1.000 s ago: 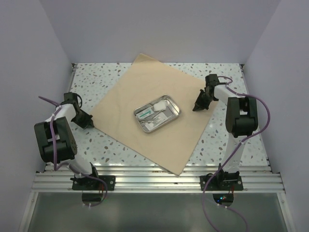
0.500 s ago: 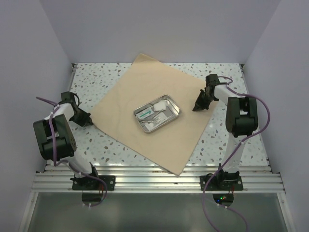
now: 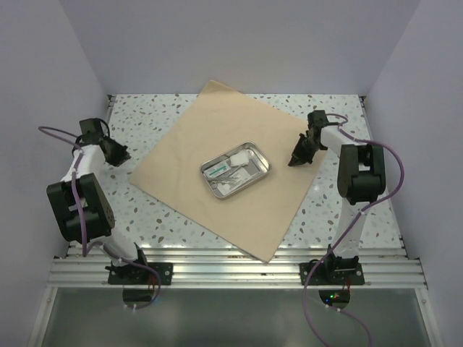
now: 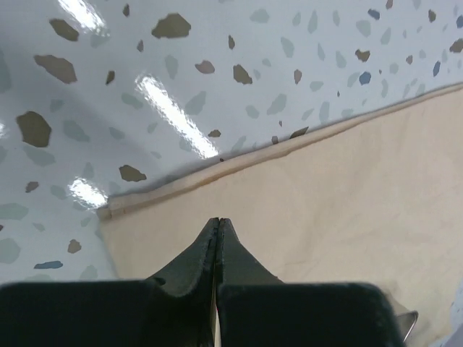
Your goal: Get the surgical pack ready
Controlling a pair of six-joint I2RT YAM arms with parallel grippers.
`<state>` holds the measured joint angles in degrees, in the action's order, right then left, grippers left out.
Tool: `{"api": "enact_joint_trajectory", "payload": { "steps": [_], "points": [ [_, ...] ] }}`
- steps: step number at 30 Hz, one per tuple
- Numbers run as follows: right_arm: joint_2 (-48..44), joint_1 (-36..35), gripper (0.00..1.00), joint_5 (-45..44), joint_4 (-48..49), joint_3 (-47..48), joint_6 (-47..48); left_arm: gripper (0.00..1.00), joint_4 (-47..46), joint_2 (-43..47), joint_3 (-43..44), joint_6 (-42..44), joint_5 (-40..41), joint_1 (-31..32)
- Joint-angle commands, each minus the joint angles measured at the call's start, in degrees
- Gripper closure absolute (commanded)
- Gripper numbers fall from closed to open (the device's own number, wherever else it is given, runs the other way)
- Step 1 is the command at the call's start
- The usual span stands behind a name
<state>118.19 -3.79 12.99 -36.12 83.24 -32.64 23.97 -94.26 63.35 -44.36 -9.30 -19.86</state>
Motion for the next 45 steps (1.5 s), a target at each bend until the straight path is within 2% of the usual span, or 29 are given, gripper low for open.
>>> {"api": "enact_joint_trajectory", "payload": {
  "steps": [1, 3, 5, 8, 9, 12, 15, 19, 23, 27, 32, 35, 37, 38, 39, 41, 42, 45],
  "points": [
    [2.31, -1.48, 1.00, -0.42, -3.43, 0.52, 1.35, 1.00, 6.93, 2.49, 5.98, 0.33, 10.86, -0.80],
    [1.96, -1.39, 1.00, -1.04, -4.22, 1.22, 1.97, 1.00, 10.99, 4.51, 7.39, 0.41, 18.04, -0.80],
    [1.69, -1.39, 1.00, -1.30, -4.75, 2.27, 2.84, 1.00, 11.54, 5.92, 7.58, 1.90, 19.93, -0.80],
    [2.04, -1.31, 1.00, -2.71, -6.07, 3.94, 3.81, 1.00, 5.59, 6.80, 3.74, 6.82, 8.81, -0.10],
    [2.22, -1.31, 1.00, -3.15, -6.42, 5.08, 4.08, 1.00, 3.22, 6.89, 2.14, 6.83, 2.25, 2.17],
    [2.83, -1.13, 1.00, -3.41, -7.12, 7.01, 3.99, 1.00, -2.42, 4.97, -1.91, 4.90, -3.60, 8.84],
    [3.36, -1.04, 1.00, -3.33, -7.21, 7.20, 3.64, 1.00, -4.89, -2.30, -2.62, 2.53, -9.56, 13.95],
    [3.36, -1.04, 1.00, -3.59, -7.30, 4.30, 3.55, 1.00, -3.14, -10.40, -0.52, 1.03, -12.06, 16.69],
    [1.26, -1.30, 1.00, -2.98, -5.37, -2.53, 2.24, 1.00, 3.96, -17.52, 4.31, 2.87, -9.87, 16.61],
    [-1.20, -1.66, 1.00, -1.40, -3.09, -9.22, 0.92, 1.00, 15.29, -25.42, 14.14, 6.20, -1.35, 14.60],
    [-3.14, -3.67, 1.00, -0.52, -2.38, -12.31, 0.91, 1.00, 17.26, -26.77, 16.72, 7.88, 1.56, 7.22],
    [-4.19, -4.29, 0.98, 0.01, -3.34, -10.57, 2.22, 1.00, 15.94, -25.63, 16.89, 10.69, -1.06, 4.75],
    [-5.42, -4.29, 0.93, -2.51, -5.62, -7.50, 4.07, 1.00, 15.06, -23.79, 16.63, 12.53, -3.17, 4.65],
    [-5.86, -4.64, 0.86, -3.49, -8.33, -3.22, 6.52, 1.00, 14.54, -22.74, 16.02, 12.80, -4.05, 4.91],
    [-6.30, -4.73, 0.73, -4.02, -9.57, -1.00, 7.67, 1.00, 12.62, -20.11, 15.06, 12.98, -6.23, 4.92],
    [-6.57, -5.08, 0.57, -3.16, -10.99, 5.05, 11.00, 0.93, 10.59, -17.20, 12.16, 13.16, -8.09, 5.09],
    [-6.14, -5.69, 0.44, -2.02, -11.77, 6.91, 11.98, 0.89, 8.83, -14.23, 11.19, 13.07, -9.84, 5.18],
    [-2.38, -8.42, 0.31, 4.13, -12.92, 13.77, 14.88, 0.79, 7.76, -9.04, 9.60, 13.16, -9.78, 5.88]
  ]
}}
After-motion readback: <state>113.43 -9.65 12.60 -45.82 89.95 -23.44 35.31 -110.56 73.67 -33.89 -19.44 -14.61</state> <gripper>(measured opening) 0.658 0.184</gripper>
